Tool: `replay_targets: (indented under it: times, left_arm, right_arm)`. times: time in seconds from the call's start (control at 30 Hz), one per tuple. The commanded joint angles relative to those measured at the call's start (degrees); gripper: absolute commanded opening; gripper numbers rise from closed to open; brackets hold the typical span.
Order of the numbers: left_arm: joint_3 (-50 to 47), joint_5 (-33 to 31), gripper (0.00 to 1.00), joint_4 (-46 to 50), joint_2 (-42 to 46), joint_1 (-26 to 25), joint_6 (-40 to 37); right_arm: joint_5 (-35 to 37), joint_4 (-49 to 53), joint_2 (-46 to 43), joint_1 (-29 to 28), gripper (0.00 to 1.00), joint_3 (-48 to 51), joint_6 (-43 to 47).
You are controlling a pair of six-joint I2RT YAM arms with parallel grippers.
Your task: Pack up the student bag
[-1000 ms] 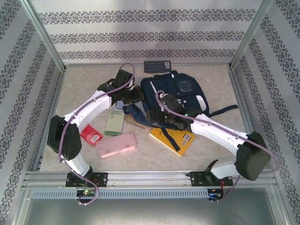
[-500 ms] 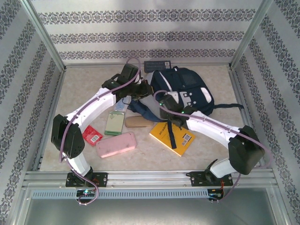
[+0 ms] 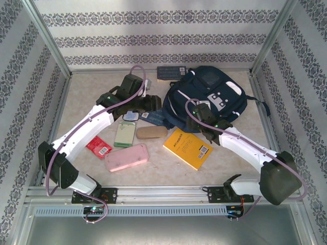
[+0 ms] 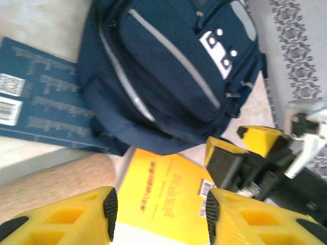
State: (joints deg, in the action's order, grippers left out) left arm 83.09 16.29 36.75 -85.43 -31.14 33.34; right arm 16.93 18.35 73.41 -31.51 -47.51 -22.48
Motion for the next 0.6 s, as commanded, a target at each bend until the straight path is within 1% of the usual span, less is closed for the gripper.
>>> replay_targets:
  times: [0.0, 0.1, 0.17, 0.23, 0.3, 0.37, 0.4, 0.43, 0.57]
  left_arm:
    - [-3.21, -3.11, 0.55, 7.93, 2.21, 1.63, -13.56]
    - [-6.22, -1.97, 0.56, 11.05, 3.22, 1.68, -23.15]
    - [-9.18, -3.95, 0.56, 11.54, 3.88, 1.68, -25.71]
    - [-11.96, -5.69, 0.57, 9.97, 4.53, 1.68, -25.7]
    - [-14.03, -5.33, 0.57, 6.81, 4.4, 1.5, -27.27]
    - [-15.28, -5.31, 0.58, 3.53, 3.25, 0.71, -31.32]
    - [-15.81, -4.45, 0.59, 2.14, 2.33, 0.35, -34.3]
    - [-16.15, -4.9, 0.6, 1.16, 1.23, -0.35, -37.51]
    - [-13.99, -6.92, 0.59, 1.11, -6.2, -0.78, -45.94]
  right_arm:
    - [-7.32, -2.3, -2.54, -3.05, 0.8, -2.06, 8.51]
    - [-20.1, -5.57, -5.45, -2.1, 0.79, -0.75, 9.21]
    - [-25.07, -6.07, -5.54, -2.11, 0.76, -0.92, 9.85]
    - [-26.33, -3.55, -4.08, -2.76, 0.74, -2.91, 11.41]
    - [-26.35, -2.84, -3.29, -3.03, 0.74, -3.77, 11.55]
    - [-26.85, -3.31, -3.73, -2.86, 0.74, -3.67, 10.96]
    - [-26.85, -3.51, -4.19, -2.7, 0.74, -3.65, 10.5]
    - [-27.1, -3.49, -4.72, -2.41, 0.75, -3.64, 10.2]
    - [-26.7, -3.07, -6.45, -1.67, 0.78, -3.31, 10.01]
